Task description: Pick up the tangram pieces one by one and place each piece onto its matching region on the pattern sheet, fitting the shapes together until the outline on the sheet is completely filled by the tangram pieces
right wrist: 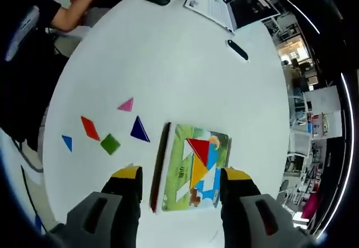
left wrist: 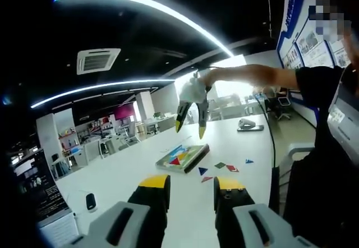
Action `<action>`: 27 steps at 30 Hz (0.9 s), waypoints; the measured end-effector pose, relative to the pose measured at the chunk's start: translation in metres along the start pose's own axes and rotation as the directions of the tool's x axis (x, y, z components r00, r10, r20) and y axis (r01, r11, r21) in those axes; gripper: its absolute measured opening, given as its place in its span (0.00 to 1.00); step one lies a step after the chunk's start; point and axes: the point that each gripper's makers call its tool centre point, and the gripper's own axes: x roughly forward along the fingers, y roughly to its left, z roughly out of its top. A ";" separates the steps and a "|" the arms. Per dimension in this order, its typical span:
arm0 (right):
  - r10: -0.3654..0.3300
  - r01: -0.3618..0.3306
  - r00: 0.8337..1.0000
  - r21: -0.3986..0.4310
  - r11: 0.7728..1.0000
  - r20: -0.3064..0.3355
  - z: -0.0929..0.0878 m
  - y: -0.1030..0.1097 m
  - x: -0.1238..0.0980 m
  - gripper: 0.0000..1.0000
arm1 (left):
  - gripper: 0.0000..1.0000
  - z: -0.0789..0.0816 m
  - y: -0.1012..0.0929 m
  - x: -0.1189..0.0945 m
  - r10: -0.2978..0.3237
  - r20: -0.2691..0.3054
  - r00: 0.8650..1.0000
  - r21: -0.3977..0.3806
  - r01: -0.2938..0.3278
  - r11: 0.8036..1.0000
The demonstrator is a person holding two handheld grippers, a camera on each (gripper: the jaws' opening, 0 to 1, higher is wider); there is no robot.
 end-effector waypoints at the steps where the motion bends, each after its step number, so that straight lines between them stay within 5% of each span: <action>1: 0.000 0.000 1.000 0.008 1.000 0.003 0.000 0.002 -0.002 0.56 | 0.33 0.000 0.000 0.000 -0.001 0.000 1.000 0.001 0.001 1.000; 6: 0.020 -0.019 1.000 0.050 0.999 -0.019 -0.004 0.012 -0.009 0.58 | 0.33 -0.001 0.000 0.002 -0.002 -0.003 1.000 -0.001 0.002 1.000; 12: 0.087 -0.096 0.993 0.111 0.989 0.078 0.011 0.035 -0.012 0.59 | 0.33 0.000 -0.003 0.002 -0.006 -0.001 1.000 0.002 0.006 1.000; 27: 0.132 -0.140 0.990 0.228 0.963 0.052 0.010 0.067 -0.004 0.54 | 0.33 -0.003 -0.003 0.004 -0.012 -0.013 1.000 0.002 0.012 1.000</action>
